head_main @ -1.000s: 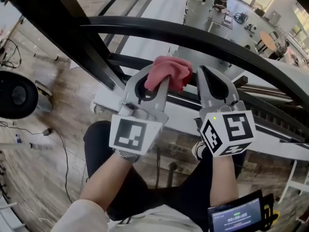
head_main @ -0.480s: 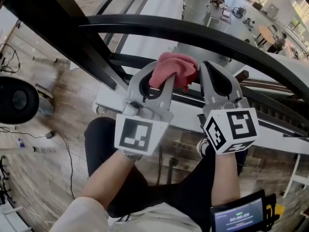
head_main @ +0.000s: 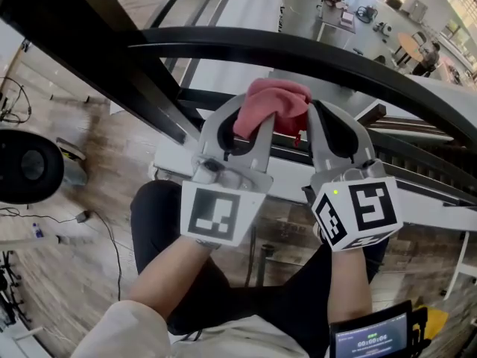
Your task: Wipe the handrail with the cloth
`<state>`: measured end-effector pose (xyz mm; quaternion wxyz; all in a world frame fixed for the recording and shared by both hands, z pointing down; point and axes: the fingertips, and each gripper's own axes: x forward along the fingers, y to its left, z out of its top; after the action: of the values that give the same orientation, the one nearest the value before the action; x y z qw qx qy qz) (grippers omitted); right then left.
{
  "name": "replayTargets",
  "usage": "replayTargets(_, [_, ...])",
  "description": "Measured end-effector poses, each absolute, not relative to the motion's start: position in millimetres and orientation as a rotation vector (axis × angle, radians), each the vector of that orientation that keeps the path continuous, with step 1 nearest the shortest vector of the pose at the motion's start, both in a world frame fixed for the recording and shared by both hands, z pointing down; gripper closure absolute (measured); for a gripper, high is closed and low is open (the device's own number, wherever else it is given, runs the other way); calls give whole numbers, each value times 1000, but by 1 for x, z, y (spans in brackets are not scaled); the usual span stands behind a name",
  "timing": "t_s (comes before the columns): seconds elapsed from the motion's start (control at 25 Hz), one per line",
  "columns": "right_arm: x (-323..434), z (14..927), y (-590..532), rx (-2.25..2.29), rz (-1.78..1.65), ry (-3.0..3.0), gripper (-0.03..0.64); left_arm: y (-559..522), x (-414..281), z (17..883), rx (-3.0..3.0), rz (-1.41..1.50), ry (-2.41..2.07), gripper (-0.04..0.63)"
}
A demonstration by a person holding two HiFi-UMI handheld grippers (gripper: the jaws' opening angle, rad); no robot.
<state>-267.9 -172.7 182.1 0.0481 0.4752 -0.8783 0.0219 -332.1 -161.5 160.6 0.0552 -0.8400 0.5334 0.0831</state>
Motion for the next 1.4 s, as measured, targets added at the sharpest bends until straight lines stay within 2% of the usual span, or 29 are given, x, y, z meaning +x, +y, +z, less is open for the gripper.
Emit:
replayTargets(0.68, [-351, 195, -190, 1309, 125, -2735, 615, -180, -463, 173, -2198, 178, 2049, 565])
replayTargets(1.04, [-386, 208, -195, 1255, 131, -2722, 615, -187, -481, 192, -2149, 132, 2167, 565])
replayTargets(1.4, [-395, 215, -192, 1221, 206, -2704, 615, -201, -474, 228, -2250, -131, 2117, 563])
